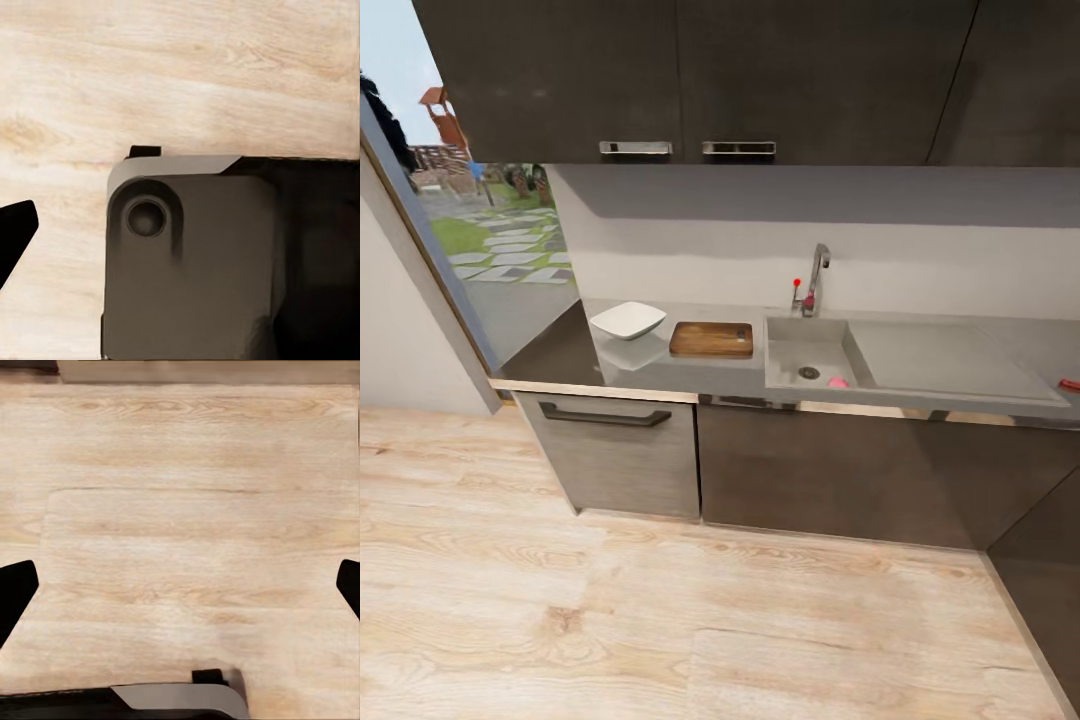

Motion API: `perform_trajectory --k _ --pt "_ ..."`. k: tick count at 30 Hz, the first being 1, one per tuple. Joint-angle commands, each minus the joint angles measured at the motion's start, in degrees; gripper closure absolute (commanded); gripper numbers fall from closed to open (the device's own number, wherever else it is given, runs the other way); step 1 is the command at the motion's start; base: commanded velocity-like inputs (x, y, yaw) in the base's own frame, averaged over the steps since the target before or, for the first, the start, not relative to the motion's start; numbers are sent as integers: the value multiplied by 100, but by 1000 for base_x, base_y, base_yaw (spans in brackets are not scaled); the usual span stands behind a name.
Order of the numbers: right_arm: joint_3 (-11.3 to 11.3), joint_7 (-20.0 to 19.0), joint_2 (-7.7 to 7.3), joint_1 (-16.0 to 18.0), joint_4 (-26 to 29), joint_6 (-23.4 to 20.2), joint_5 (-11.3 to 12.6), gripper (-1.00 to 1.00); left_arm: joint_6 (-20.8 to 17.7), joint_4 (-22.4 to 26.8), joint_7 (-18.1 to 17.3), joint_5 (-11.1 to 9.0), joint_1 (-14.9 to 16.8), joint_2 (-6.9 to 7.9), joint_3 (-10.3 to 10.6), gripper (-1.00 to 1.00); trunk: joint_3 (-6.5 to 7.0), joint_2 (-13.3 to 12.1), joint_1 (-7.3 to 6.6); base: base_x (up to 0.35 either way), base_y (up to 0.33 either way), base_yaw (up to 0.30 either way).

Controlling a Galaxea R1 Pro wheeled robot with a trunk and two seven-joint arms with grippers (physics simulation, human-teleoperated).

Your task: In the kitchen, take the Vidalia onion out of the sink, dice it on the chopping board with the paring knife, put the diced onion into the bowl on the countertop, then place both the paring knife and the chopping board into the sink.

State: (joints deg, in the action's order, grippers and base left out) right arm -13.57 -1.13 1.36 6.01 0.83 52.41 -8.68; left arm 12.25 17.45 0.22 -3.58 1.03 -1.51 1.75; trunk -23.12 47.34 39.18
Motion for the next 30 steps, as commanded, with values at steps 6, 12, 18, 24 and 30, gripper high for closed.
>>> perform_trajectory --k 6,12,18,24,30 --pt "-109 310 -52 -55 88 376 -32 -100 -639 457 397 -33 6 -128 18 -100 -6 4 1 0 0 0" --pt "-105 644 -166 -65 1206 373 -21 -100 -1207 751 1265 -17 11 -234 63 -100 -6 4 1 0 0 0" --pt "-76 626 -154 -65 1287 219 -21 -100 -356 505 1303 -5 11 -183 607 -100 -6 4 1 0 0 0" --pt "-91 676 -133 -65 1296 174 5 -100 -61 465 1307 -13 11 -163 696 -100 -6 4 1 0 0 0" --pt "-101 684 -128 -65 1297 173 15 -100 -32 456 1311 -7 11 -149 703 -100 17 4 1 0 0 0"
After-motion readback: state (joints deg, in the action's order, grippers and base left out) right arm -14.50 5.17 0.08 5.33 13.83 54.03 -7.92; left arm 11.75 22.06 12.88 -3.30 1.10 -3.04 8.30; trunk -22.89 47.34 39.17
